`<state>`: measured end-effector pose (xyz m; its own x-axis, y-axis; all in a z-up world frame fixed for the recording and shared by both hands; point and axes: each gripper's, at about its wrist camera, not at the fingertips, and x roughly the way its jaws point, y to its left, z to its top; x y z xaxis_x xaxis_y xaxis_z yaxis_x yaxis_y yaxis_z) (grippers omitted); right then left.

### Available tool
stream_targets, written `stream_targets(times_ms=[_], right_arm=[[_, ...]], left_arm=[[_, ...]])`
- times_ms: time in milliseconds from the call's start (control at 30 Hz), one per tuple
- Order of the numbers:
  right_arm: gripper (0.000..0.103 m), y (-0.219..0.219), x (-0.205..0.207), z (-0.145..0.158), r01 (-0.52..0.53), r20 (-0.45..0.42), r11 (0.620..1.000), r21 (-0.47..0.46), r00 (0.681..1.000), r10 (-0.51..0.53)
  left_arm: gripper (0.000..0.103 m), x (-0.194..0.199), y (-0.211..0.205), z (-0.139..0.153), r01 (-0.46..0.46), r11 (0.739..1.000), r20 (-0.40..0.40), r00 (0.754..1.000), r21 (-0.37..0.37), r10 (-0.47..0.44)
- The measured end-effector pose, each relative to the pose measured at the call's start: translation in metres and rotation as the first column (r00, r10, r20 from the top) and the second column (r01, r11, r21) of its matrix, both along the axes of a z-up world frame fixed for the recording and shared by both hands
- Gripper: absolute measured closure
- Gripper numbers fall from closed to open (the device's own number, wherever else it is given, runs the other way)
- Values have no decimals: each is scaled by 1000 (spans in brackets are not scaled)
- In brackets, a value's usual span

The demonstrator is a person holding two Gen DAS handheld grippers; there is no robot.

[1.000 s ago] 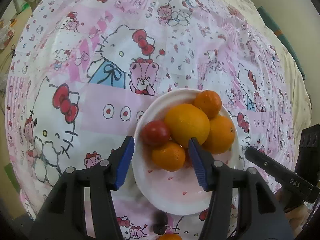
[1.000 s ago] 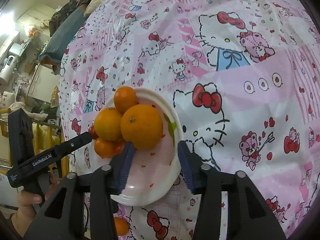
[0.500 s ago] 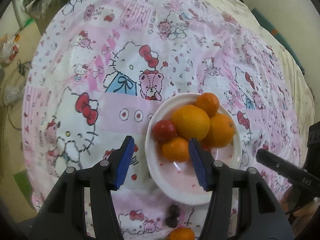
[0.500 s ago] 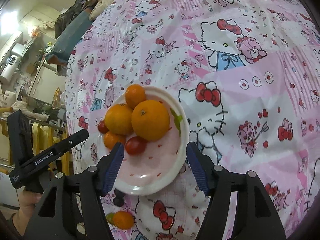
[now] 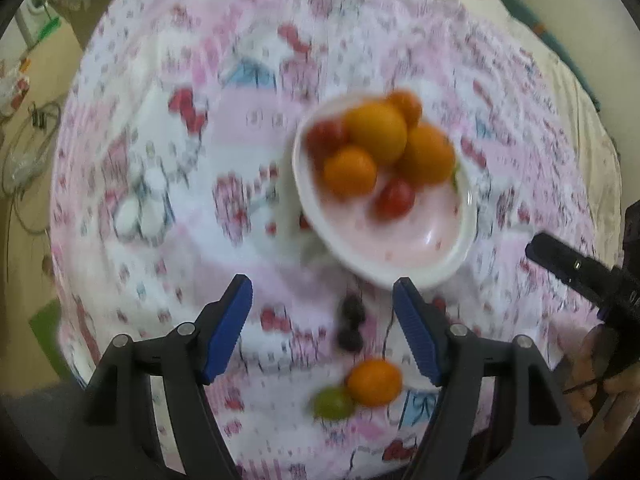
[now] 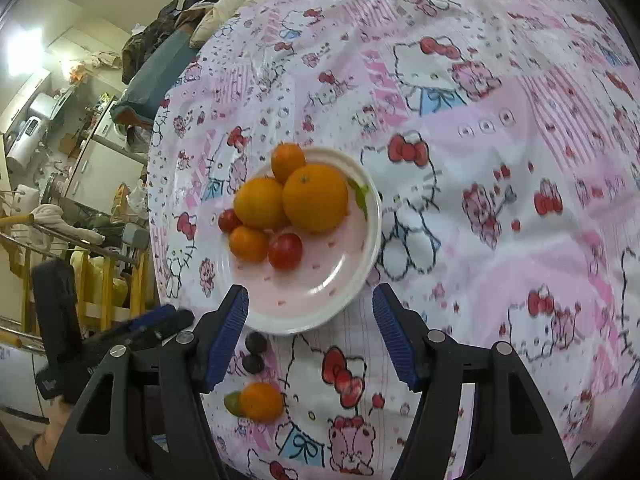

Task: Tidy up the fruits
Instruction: 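Close the left gripper on a dark purple grape while the right gripper approaches another grape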

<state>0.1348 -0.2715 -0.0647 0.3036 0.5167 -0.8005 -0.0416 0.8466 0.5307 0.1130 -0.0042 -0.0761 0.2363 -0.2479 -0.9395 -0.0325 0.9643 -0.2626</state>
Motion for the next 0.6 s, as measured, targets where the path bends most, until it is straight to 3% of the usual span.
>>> stream_targets(times_ms=[200, 300, 600], right_arm=[[36, 1, -15, -8, 13, -28, 1000, 6, 1000, -12], [36, 1, -16, -12, 20, -33, 1000, 0, 999, -20], [36, 4, -7, -22, 26, -52, 999, -26, 998, -28]], left_arm=[[35, -14, -12, -18, 37, 999, -54, 998, 22, -36], [49, -15, -16, -26, 35, 999, -72, 997, 31, -32], [56, -16, -38, -49, 89, 995, -139, 987, 40, -82]])
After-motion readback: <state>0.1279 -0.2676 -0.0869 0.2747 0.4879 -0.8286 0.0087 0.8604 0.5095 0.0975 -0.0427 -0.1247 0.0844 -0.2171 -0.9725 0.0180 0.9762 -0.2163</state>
